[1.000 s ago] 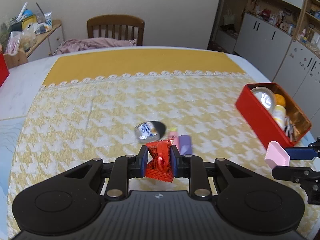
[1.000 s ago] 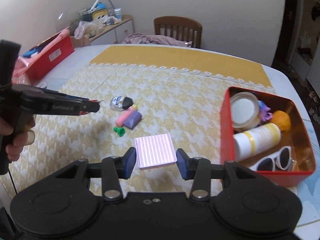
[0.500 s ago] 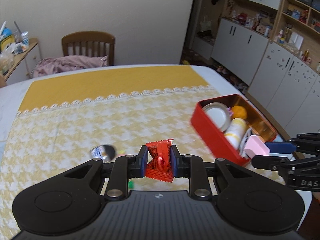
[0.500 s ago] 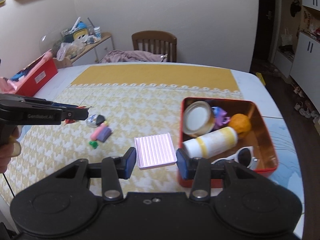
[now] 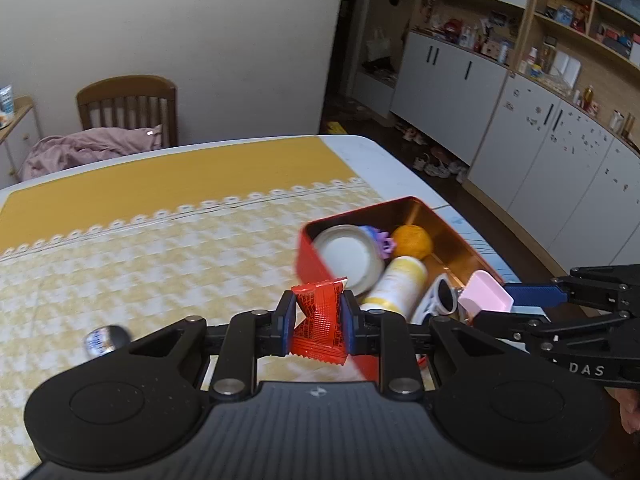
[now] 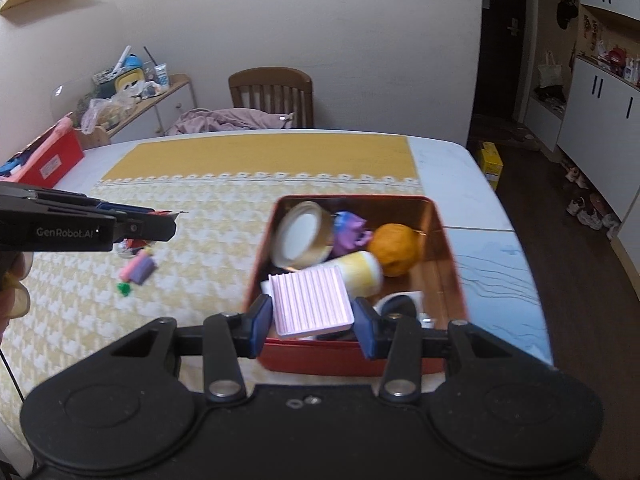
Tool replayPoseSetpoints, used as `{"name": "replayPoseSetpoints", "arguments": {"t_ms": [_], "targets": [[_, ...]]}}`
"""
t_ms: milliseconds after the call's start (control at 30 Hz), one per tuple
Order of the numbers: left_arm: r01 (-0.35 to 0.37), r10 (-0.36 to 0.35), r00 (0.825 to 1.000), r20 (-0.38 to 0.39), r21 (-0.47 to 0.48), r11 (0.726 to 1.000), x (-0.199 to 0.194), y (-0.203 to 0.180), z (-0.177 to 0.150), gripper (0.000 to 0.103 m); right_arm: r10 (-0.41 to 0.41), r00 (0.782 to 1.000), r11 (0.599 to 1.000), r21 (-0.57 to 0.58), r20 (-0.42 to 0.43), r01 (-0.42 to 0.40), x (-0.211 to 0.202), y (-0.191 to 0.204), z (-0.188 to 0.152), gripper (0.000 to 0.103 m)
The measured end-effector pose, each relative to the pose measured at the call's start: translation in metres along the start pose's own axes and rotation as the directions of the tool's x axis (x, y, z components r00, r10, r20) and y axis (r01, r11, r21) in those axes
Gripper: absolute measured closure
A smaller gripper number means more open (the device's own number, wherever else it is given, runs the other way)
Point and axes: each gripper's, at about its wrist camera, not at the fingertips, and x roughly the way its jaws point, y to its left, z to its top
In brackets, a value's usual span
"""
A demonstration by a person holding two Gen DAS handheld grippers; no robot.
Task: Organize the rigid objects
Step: 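Carry the pink pad into the red tin with the right tool while the left tool carries the wrapper in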
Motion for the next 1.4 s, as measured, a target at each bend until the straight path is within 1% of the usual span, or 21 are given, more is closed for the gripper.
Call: {"name": "replayPoseSetpoints", "arguments": {"t_ms": [167, 300, 500, 567, 733, 833, 933, 1033, 1300, 1400], "targets": [[0.023, -0.022, 0.999, -0.03, 0.036, 0.999, 0.025, -0.029, 0.007, 0.08, -0.025, 1.0, 1.0, 0.004, -0.008, 0.025, 0.007, -0.031, -0.003, 0.06], [0.029, -0.025, 0.998, -0.052, 0.069, 0.997, 0.045, -0.048, 0.012, 0.08, -0.025, 0.999, 1.0, -0.003, -0.024, 0.025, 0.015, -0.048, -0.005, 0.06], [0.01, -0.005, 0.999, -0.034, 0.162, 0.987, 0.07, -0.072, 0.031, 0.08, -0.021, 0.999, 1.0, -0.023, -0.038, 0.02, 0.024, -0.062, -0.006, 0.061], [0.005, 0.0, 1.0, -0.028, 0.179, 0.984, 0.079, -0.076, 0.038, 0.08, -0.014, 0.999, 0.999, -0.033, -0.045, 0.013, 0.028, -0.064, -0.005, 0.061], [0.0, 0.01, 0.998, -0.061, 0.158, 0.987, 0.106, -0.079, 0.051, 0.08, -0.008, 0.998, 0.999, -0.043, -0.063, 0.005, 0.041, -0.069, -0.005, 0.061], [-0.017, 0.029, 0.997, -0.071, 0.167, 0.986, 0.121, -0.082, 0.057, 0.08, -0.004, 0.997, 0.999, -0.05, -0.071, 0.0, 0.049, -0.071, -0.002, 0.061], [-0.02, 0.034, 0.997, -0.071, 0.183, 0.983, 0.133, -0.087, 0.061, 0.08, 0.005, 0.997, 0.998, -0.057, -0.082, -0.009, 0.057, -0.073, 0.0, 0.061], [-0.029, 0.046, 0.996, -0.083, 0.196, 0.98, 0.145, -0.091, 0.065, 0.08, 0.013, 0.996, 0.998, -0.067, -0.089, -0.018, 0.063, -0.074, 0.0, 0.061], [-0.046, 0.071, 0.99, -0.122, 0.195, 0.98, 0.172, -0.093, 0.067, 0.08, 0.029, 0.993, 0.995, -0.093, -0.118, -0.04, 0.077, -0.072, 0.0, 0.061], [-0.047, 0.072, 0.989, -0.131, 0.187, 0.981, 0.178, -0.092, 0.068, 0.08, 0.023, 0.992, 0.994, -0.107, -0.122, -0.036, 0.081, -0.07, -0.001, 0.06]]}}
